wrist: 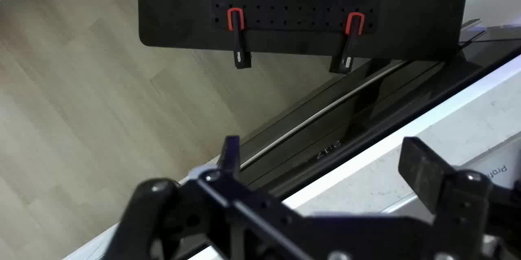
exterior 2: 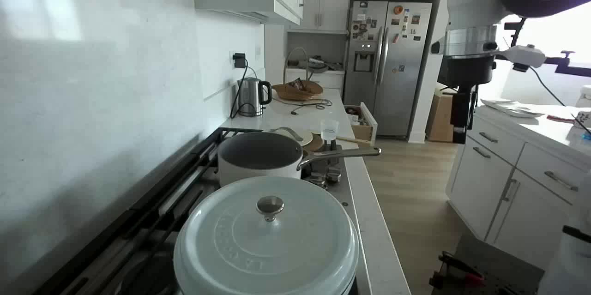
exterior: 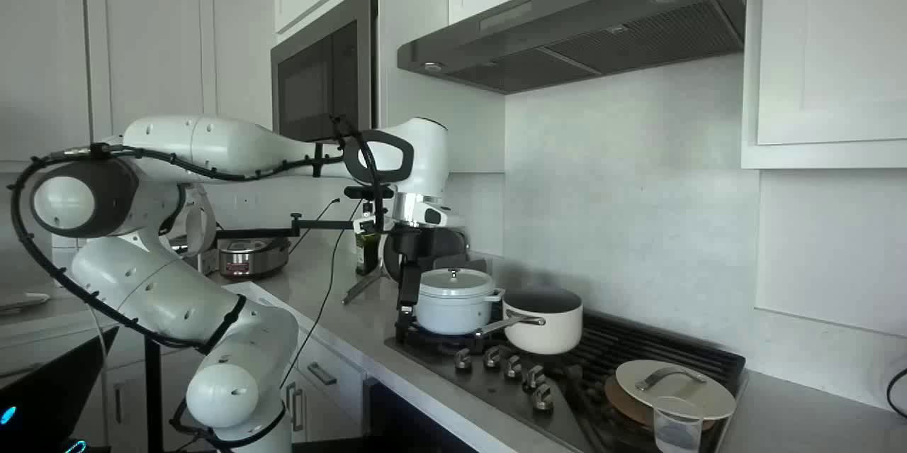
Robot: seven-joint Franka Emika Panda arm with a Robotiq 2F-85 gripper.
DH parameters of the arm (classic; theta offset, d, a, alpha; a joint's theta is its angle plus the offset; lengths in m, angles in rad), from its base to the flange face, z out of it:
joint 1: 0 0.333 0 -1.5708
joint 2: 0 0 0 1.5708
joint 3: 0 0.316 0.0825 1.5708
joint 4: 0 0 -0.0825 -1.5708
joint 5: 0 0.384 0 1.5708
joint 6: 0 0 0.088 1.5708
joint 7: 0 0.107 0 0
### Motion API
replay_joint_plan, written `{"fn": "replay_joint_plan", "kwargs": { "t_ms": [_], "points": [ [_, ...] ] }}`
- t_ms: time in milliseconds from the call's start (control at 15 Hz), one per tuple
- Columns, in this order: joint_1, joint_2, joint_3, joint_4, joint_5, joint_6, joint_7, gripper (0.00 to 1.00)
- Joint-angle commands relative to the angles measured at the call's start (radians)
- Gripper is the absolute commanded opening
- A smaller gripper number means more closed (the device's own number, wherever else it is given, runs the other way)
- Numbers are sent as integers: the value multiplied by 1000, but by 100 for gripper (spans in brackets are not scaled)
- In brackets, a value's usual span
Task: Pour some water into the pot
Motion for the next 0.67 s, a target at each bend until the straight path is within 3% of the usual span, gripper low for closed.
{"fn": "replay_joint_plan", "kwargs": {
  "t_ms": [0,600],
  "points": [
    [5,1,-3,2,-2,-2,3,100],
    [-13,9,-37,-3,-15,65,-5,100]
  ]
}}
